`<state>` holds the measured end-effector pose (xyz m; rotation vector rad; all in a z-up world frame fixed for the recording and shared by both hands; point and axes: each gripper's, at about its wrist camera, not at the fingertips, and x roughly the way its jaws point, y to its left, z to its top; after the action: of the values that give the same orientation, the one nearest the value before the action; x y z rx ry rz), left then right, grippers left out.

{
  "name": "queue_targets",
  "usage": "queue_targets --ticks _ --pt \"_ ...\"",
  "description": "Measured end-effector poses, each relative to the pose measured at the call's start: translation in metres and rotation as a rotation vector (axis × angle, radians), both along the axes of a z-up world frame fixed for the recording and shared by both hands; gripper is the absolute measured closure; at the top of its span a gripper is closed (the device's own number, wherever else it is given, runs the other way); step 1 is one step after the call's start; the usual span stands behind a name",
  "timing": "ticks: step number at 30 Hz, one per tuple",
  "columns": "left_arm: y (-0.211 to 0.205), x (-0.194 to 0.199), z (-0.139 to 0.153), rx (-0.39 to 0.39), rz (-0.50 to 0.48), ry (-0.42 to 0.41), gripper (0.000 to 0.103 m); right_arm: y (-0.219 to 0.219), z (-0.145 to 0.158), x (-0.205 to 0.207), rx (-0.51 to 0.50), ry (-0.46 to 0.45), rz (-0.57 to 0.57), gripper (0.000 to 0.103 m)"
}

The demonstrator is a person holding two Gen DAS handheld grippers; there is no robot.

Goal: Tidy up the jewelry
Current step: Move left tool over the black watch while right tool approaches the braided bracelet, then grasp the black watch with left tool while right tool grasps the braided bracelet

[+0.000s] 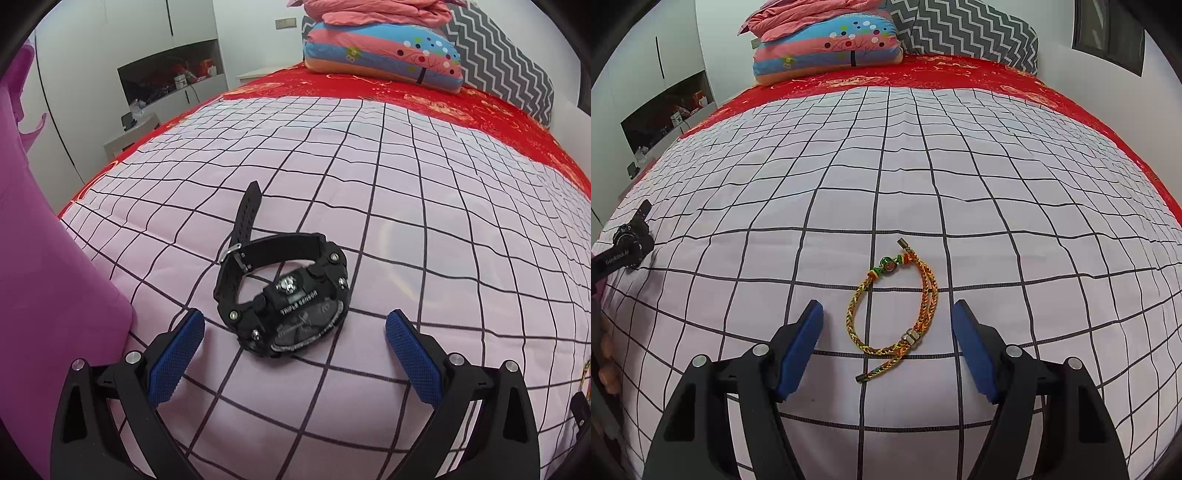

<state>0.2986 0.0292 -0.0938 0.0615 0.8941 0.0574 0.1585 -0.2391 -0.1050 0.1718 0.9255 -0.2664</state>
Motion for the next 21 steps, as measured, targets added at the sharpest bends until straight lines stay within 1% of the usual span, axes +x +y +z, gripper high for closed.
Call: queue_targets --ticks 7,14,18,20,21 --pt "0.001 0.013 -0.004 0.008 0.022 0.016 0.006 0.002 -0.002 0.002 -0.014 0.009 0.004 0.034" --pt "0.005 0.019 -0.007 -0.005 0.029 0.033 0.006 0.005 -0.002 0.004 -0.032 0.018 0.007 0.034" --pt "0.006 0.025 -0.009 -0.028 0.030 0.050 0.006 0.008 -0.003 0.004 -0.046 0.026 0.011 0.034" --pt "0.007 0.028 -0.010 -0.032 0.030 0.054 0.008 0.009 -0.003 0.004 -0.048 0.027 0.012 0.035" --pt "0.007 0.029 -0.010 -0.035 0.029 0.054 0.012 0.009 -0.002 0.004 -0.049 0.028 0.013 0.035"
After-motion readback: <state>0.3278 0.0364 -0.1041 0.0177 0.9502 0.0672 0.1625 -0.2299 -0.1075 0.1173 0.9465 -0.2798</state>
